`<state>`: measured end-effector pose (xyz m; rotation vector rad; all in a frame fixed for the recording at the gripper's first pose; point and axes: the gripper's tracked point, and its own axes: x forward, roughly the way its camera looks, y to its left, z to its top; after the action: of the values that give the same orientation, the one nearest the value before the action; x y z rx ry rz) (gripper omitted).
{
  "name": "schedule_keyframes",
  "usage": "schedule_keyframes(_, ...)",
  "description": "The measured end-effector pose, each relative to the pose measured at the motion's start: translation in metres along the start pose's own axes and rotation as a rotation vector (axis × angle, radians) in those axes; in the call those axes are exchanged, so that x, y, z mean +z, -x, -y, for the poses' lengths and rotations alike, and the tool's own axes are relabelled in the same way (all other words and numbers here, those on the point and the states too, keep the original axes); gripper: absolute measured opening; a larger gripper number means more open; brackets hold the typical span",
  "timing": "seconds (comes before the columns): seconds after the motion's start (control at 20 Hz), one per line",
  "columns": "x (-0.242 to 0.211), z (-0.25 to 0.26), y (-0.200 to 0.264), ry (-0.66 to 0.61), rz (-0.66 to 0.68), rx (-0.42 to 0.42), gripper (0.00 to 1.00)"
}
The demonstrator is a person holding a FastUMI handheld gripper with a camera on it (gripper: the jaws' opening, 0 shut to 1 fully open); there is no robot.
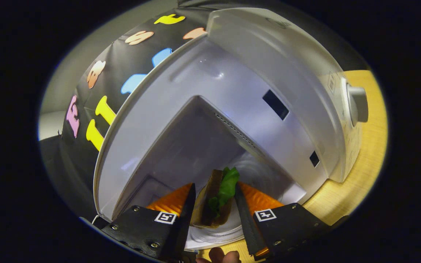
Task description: Open the microwave, put the food inside, and close the microwave door.
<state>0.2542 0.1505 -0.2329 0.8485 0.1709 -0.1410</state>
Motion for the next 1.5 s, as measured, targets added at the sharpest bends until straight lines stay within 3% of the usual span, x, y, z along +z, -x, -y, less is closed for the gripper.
schedule_keyframes(0.6, 0.01, 0.002, 0.046, 0.305, -0.084, 0.076, 0.63)
schedule_keyframes(0.85, 0.008, -0.01, 0.093, 0.469, -0.116, 0.147, 0.63)
schedule_keyframes(1.05, 0.017, -0.028, 0.142, 0.626, -0.057, 0.219, 0.63)
schedule_keyframes(1.2, 0.027, -0.031, 0.17, 0.706, -0.023, 0.212, 0.63)
schedule_keyframes(1.5, 0.048, -0.033, 0.221, 0.725, 0.023, 0.179, 0.63)
